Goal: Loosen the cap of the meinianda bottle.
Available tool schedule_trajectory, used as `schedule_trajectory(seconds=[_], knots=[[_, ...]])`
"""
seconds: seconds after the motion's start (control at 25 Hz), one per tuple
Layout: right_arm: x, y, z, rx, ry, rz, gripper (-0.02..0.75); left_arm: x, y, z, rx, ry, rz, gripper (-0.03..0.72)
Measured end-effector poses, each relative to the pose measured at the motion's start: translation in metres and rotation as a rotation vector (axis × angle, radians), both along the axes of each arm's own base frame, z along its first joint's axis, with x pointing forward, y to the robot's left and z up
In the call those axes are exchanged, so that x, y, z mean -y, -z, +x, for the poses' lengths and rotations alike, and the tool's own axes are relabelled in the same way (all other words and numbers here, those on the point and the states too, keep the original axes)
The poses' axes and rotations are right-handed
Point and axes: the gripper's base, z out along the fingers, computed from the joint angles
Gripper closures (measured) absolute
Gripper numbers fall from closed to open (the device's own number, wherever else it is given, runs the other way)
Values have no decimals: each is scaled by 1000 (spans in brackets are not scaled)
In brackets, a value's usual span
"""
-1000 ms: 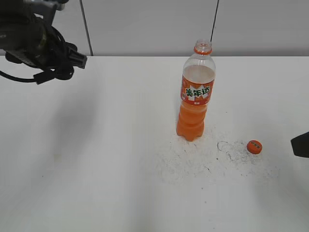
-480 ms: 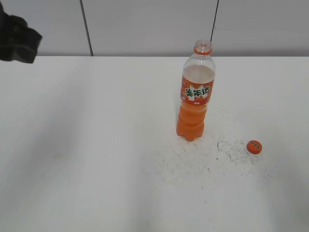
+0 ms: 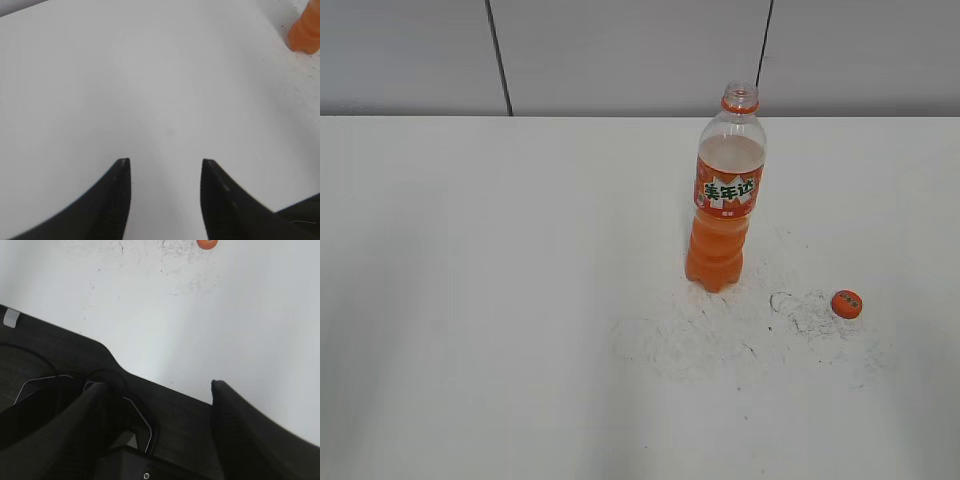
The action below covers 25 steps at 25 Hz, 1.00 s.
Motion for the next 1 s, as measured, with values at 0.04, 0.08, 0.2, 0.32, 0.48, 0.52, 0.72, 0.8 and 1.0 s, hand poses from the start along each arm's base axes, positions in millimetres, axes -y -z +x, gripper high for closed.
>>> schedule_trajectory(seconds=[0.04,0.08,0.2,0.32,0.48,0.52,0.72,0.8,1.0], knots=[[0,0,-1,4,0,0,258,-7,5,-10,4,1,-11,327],[2,-1,-7,39,2,-2,258,-12,10,-18,4,1,-20,327],[4,8,-15,50,3,-2,258,-28,27,-43,5,-1,-45,327],[5,27,-23,32,1,-6,258,-41,39,-63,18,9,-70,327],[7,25,-34,114,2,10,258,-51,49,-84,67,64,-112,327],[8,25,-35,135,5,10,258,-53,52,-87,77,68,-121,327],[11,27,-37,207,19,1,258,-58,59,-96,123,82,-149,327],[11,30,-34,223,25,5,258,-59,59,-97,132,84,-153,327],[10,31,-32,240,30,7,258,-59,58,-97,139,84,-158,327]])
